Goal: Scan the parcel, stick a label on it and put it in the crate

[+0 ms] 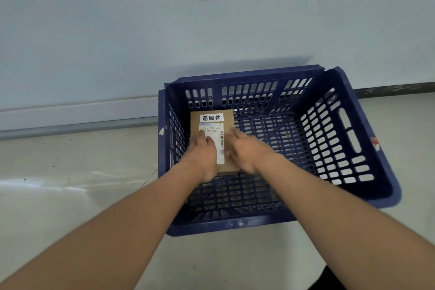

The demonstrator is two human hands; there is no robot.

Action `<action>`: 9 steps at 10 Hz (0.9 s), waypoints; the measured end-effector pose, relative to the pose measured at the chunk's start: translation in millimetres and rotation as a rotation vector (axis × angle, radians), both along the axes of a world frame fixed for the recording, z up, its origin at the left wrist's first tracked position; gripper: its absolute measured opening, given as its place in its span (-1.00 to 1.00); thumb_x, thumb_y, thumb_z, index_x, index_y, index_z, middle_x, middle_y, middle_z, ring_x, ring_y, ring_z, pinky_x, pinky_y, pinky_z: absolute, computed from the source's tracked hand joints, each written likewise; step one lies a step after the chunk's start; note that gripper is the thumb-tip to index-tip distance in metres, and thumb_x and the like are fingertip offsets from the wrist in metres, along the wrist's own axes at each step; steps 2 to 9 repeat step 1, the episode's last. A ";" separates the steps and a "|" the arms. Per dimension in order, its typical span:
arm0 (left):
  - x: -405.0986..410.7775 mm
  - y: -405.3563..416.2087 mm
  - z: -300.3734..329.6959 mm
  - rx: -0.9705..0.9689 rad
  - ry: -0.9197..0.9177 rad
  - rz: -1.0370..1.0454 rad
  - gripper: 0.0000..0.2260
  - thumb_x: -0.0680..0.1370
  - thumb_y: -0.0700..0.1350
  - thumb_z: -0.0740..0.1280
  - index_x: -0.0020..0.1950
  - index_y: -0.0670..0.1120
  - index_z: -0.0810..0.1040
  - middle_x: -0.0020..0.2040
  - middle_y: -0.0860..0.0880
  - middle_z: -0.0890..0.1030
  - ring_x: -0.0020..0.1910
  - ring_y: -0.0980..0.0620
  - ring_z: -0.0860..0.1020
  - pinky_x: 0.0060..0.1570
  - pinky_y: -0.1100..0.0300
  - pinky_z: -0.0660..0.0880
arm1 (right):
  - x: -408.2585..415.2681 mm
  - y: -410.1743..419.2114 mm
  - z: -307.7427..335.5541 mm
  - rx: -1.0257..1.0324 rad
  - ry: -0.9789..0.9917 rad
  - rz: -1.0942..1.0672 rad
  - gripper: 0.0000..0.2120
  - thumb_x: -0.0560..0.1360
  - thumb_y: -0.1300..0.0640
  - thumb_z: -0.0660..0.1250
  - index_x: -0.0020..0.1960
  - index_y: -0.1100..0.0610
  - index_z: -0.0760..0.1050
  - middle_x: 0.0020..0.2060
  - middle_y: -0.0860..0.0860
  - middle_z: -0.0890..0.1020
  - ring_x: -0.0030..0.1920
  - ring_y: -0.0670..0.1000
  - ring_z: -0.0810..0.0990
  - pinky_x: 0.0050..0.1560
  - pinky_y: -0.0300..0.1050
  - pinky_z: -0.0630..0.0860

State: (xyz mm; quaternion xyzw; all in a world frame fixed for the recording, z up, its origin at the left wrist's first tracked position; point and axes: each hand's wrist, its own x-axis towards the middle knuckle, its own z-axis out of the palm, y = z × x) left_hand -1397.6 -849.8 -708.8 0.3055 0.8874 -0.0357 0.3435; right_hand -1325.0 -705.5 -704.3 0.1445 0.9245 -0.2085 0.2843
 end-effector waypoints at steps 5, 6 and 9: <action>-0.7 3.6 31.5 0.092 0.024 -0.054 -0.39 0.68 -0.04 0.17 0.64 -0.25 0.03 0.67 -0.24 -0.07 0.62 -0.30 0.02 0.58 -0.11 0.09 | 6.3 -0.5 35.4 0.078 -0.017 -0.040 -0.44 0.71 0.02 0.16 0.67 0.08 0.15 0.69 0.05 -0.01 0.61 0.23 0.18 0.51 0.21 0.31; -0.7 3.6 31.5 0.092 0.024 -0.054 -0.39 0.68 -0.04 0.17 0.64 -0.25 0.03 0.67 -0.24 -0.07 0.62 -0.30 0.02 0.58 -0.11 0.09 | 6.3 -0.5 35.4 0.078 -0.017 -0.040 -0.44 0.71 0.02 0.16 0.67 0.08 0.15 0.69 0.05 -0.01 0.61 0.23 0.18 0.51 0.21 0.31; -0.7 3.6 31.5 0.092 0.024 -0.054 -0.39 0.68 -0.04 0.17 0.64 -0.25 0.03 0.67 -0.24 -0.07 0.62 -0.30 0.02 0.58 -0.11 0.09 | 6.3 -0.5 35.4 0.078 -0.017 -0.040 -0.44 0.71 0.02 0.16 0.67 0.08 0.15 0.69 0.05 -0.01 0.61 0.23 0.18 0.51 0.21 0.31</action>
